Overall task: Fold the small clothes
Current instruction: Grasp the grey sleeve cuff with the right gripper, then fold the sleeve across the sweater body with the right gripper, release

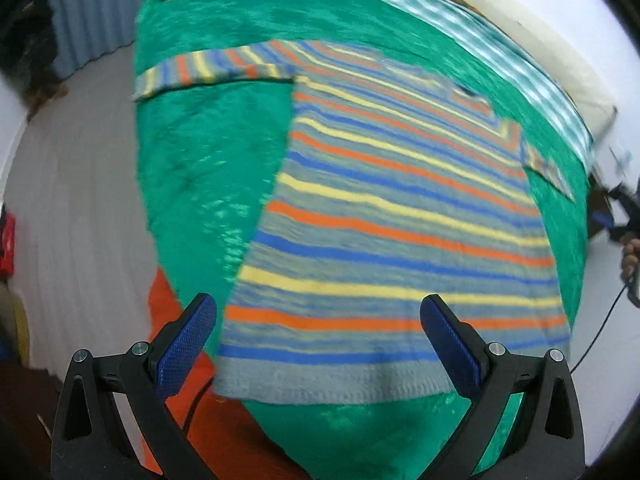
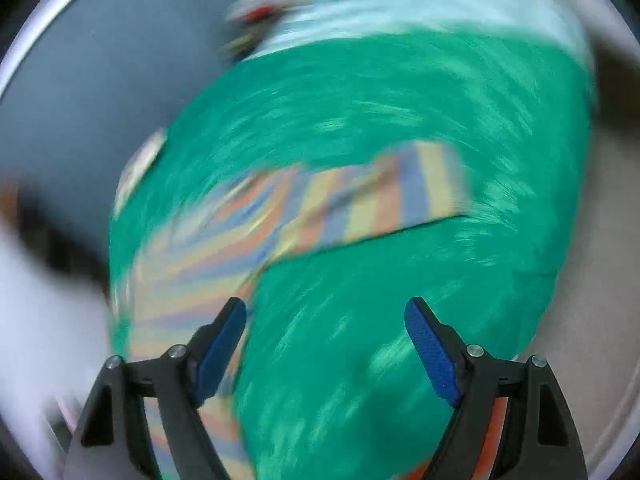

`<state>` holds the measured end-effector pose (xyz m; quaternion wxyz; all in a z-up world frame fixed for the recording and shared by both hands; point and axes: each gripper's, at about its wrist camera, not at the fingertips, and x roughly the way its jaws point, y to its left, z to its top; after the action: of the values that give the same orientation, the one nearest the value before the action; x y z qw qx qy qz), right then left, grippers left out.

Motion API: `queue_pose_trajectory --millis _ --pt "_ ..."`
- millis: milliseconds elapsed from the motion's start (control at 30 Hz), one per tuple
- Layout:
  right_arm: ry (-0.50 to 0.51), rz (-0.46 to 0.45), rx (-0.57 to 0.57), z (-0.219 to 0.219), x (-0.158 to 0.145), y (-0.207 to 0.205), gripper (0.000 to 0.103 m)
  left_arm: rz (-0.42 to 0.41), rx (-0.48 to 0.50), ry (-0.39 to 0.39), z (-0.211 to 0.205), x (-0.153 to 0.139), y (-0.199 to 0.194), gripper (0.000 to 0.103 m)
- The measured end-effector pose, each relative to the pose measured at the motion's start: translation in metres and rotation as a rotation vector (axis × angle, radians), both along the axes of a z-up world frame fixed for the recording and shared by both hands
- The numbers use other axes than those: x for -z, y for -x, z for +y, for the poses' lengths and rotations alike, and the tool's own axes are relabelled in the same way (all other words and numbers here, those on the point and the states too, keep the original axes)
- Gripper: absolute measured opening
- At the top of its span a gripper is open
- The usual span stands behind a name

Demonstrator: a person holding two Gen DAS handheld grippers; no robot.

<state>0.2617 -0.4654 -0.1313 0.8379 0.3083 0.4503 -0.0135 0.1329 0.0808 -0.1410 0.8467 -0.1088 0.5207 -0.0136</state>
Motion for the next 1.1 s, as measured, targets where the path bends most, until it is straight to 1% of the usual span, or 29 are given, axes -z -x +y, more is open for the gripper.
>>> queue_pose_trajectory --millis 33,100,167,200,233,267,300,333,367,400,500,533,567,600,633,667,700,733,800,833,867,900,933,1000,1067,1100 --pt "-0.074 0.027 0.069 -0.023 0.020 -0.012 0.071 0.007 -0.011 -0.001 0.002 0.002 0.000 0.102" --pt "-0.183 0.042 0.160 -0.047 0.050 -0.029 0.066 0.034 -0.027 -0.005 0.002 0.007 0.002 0.102" --pt "-0.241 0.011 0.241 -0.059 0.070 -0.044 0.059 0.057 -0.021 -0.015 0.000 0.011 -0.003 0.102" --pt "-0.253 -0.004 0.285 -0.061 0.076 -0.047 0.058 0.073 -0.012 -0.029 -0.004 0.014 -0.005 0.102" --pt "-0.279 -0.033 0.352 -0.066 0.082 -0.050 0.053 0.085 -0.004 -0.038 -0.007 0.017 -0.007 0.102" --pt "-0.297 -0.053 0.390 -0.068 0.086 -0.050 0.029 0.091 0.002 -0.043 -0.008 0.018 -0.006 0.102" --pt "-0.304 -0.065 0.421 -0.071 0.089 -0.050 0.010 0.100 0.010 -0.046 -0.011 0.020 -0.008 0.102" --pt "-0.288 -0.056 0.440 -0.070 0.089 -0.048 0.003 0.098 0.014 -0.045 -0.012 0.019 -0.007 0.102" --pt "-0.258 -0.058 0.468 -0.070 0.085 -0.038 0.003 0.092 0.017 -0.042 -0.014 0.017 -0.005 0.102" --pt "-0.244 -0.065 0.469 -0.067 0.081 -0.032 0.003 0.082 0.019 -0.041 -0.014 0.016 -0.003 0.102" --pt "-0.144 -0.028 0.404 -0.054 0.067 -0.015 0.003 0.081 0.023 -0.050 -0.015 0.020 -0.002 0.102" --pt "-0.136 -0.021 0.376 -0.053 0.066 -0.016 0.007 0.092 0.030 -0.046 -0.016 0.024 -0.004 0.102" --pt "-0.132 -0.007 0.333 -0.050 0.065 -0.021 0.015 0.097 0.035 -0.042 -0.017 0.025 -0.006 0.102" --pt "-0.142 0.009 0.305 -0.049 0.067 -0.026 0.025 0.100 0.040 -0.040 -0.018 0.025 -0.007 0.101" --pt "-0.185 -0.003 0.291 -0.050 0.068 -0.029 0.048 0.096 0.042 -0.039 -0.019 0.024 -0.008 0.101" --pt "-0.235 -0.035 0.292 -0.051 0.070 -0.028 0.058 0.082 0.044 -0.036 -0.020 0.021 -0.008 0.101" --pt "-0.257 -0.055 0.309 -0.054 0.070 -0.031 0.058 0.066 0.044 -0.036 -0.020 0.017 -0.006 0.101" --pt "-0.268 -0.061 0.322 -0.056 0.071 -0.033 0.058 0.056 0.042 -0.037 -0.019 0.015 -0.005 0.101" --pt "-0.314 -0.056 0.367 -0.063 0.083 -0.036 0.051 0.051 0.033 -0.042 -0.018 0.015 -0.002 0.101" --pt "-0.334 -0.044 0.392 -0.067 0.089 -0.036 0.026 0.064 0.026 -0.044 -0.015 0.019 -0.001 0.101" --pt "-0.313 -0.030 0.420 -0.070 0.090 -0.035 0.004 0.075 0.022 -0.046 -0.013 0.021 0.000 0.101" --pt "-0.274 -0.022 0.433 -0.069 0.088 -0.034 0.004 0.079 0.016 -0.048 -0.011 0.022 0.001 0.101" --pt "-0.232 -0.038 0.429 -0.067 0.079 -0.031 0.004 0.077 0.011 -0.049 -0.008 0.023 0.003 0.101" --pt "-0.148 -0.072 0.360 -0.056 0.049 -0.028 0.004 0.064 0.006 -0.061 -0.004 0.021 0.007 0.101" --pt "0.037 -0.085 0.219 -0.028 -0.003 -0.030 0.004 0.050 0.003 -0.075 -0.001 0.021 0.010 0.101" --pt "0.113 -0.095 0.165 -0.014 -0.025 -0.033 0.004 0.048 0.001 -0.078 0.000 0.021 0.011 0.101"
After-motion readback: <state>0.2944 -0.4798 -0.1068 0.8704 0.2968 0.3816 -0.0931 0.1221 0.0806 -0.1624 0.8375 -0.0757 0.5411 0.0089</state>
